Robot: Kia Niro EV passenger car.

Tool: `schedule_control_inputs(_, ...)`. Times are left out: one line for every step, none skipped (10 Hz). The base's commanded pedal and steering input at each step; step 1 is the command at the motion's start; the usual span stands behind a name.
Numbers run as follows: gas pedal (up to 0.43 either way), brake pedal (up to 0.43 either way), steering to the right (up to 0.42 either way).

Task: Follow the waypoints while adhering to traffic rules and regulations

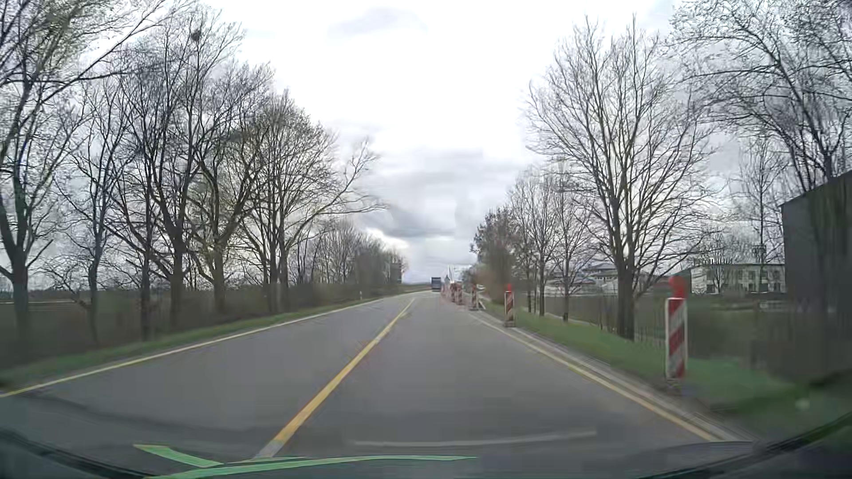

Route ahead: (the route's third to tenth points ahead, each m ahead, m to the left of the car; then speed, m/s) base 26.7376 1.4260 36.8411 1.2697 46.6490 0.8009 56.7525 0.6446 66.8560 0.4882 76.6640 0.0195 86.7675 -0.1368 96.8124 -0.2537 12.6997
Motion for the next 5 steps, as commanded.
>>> schedule_control_inputs(0.169,0.0,-0.001)
schedule_control_inputs(0.169,0.0,0.0)
schedule_control_inputs(0.169,0.0,0.0)
schedule_control_inputs(0.169,0.0,0.0)
schedule_control_inputs(0.169,0.0,0.0)
